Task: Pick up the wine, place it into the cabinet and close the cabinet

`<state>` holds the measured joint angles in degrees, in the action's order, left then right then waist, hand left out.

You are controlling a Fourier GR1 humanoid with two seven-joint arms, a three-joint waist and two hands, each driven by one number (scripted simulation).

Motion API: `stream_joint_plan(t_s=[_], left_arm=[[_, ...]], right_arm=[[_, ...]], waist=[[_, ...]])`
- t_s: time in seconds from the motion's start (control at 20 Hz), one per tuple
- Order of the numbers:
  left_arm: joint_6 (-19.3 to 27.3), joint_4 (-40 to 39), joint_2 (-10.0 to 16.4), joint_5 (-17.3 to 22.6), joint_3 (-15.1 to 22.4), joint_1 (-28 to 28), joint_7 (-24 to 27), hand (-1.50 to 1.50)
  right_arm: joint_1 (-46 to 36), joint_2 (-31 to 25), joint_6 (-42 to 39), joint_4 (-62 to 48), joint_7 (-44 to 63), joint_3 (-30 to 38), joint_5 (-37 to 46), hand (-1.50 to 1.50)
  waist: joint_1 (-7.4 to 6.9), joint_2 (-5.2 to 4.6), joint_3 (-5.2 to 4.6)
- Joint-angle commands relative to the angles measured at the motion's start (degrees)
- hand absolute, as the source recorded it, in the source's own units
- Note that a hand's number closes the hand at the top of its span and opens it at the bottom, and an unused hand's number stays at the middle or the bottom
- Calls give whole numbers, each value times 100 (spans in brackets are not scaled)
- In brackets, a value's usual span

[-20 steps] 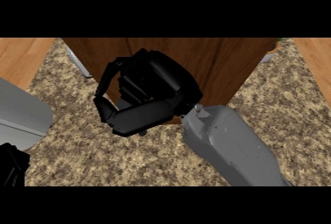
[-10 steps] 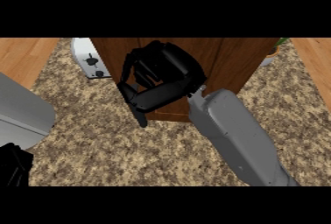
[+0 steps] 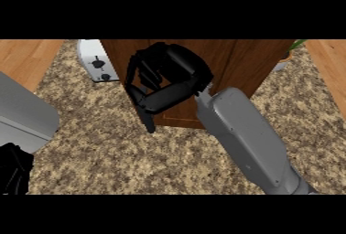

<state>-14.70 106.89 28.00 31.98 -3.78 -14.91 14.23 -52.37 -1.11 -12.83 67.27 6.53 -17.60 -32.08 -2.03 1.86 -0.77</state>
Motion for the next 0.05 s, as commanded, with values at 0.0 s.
stream_joint_plan(t_s=[0.0], left_arm=[[45,239,-65,-20,133,-103,-144,150]], right_arm=[[-151,-545,236,-817,-123,727,80,150]], waist=[[21,-242,79]])
